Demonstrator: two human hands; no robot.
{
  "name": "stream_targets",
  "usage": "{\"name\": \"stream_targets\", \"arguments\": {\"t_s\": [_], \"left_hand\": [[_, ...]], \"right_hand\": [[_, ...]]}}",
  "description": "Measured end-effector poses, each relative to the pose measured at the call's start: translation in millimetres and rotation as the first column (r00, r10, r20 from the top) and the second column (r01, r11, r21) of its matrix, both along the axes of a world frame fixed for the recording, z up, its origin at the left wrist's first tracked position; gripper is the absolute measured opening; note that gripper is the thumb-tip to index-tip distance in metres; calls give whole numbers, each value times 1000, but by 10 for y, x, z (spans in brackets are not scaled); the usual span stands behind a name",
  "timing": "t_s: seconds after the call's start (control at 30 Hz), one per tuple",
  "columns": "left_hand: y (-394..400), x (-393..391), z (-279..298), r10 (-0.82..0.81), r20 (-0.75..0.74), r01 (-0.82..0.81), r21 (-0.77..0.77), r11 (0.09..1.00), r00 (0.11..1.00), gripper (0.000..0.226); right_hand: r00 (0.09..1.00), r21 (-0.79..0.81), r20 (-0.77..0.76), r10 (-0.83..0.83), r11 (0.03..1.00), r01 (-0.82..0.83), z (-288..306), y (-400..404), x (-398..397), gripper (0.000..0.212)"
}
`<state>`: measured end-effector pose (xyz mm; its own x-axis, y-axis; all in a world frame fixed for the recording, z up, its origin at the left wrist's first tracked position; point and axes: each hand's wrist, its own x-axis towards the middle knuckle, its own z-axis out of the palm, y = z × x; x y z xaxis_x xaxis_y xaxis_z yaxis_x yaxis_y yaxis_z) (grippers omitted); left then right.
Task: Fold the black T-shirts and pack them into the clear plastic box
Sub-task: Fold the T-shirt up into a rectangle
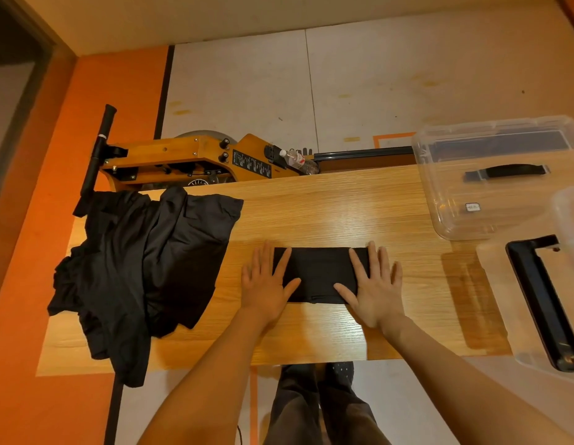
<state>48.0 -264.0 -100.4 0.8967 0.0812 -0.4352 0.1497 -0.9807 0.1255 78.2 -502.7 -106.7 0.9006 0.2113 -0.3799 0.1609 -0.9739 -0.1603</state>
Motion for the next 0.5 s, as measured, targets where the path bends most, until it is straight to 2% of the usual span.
{"name": "stream_targets", "arguments": {"t_s": [0.1,0.2,0.27,0.33,0.4,0.47,0.5], "left_hand": [[-3,-25,46,82,40,-83,23,996,996,75],[-95,-9,110,224,174,-218,-49,975,959,71],[-172,25,148,381,209,-356,-146,923,901,62],[-223,93,184,564,115,-529,-240,814,817,51],[-238,176,203,691,-22,-656,-334,676,723,43],[-231,243,207,740,-137,-715,-423,557,658,33],[-228,263,209,740,-147,-712,-445,543,656,28]], "right_hand": [[973,114,13,-232,967,229,114,-25,-17,81],[889,304,93,-449,863,404,204,6,6,63],[839,415,22,-544,769,487,222,57,63,48],[793,485,-114,-599,663,570,242,116,113,38],[741,486,-219,-635,588,647,263,148,160,37],[721,482,-257,-643,562,673,257,155,169,28],[730,493,-246,-638,566,660,250,157,161,19]]}}
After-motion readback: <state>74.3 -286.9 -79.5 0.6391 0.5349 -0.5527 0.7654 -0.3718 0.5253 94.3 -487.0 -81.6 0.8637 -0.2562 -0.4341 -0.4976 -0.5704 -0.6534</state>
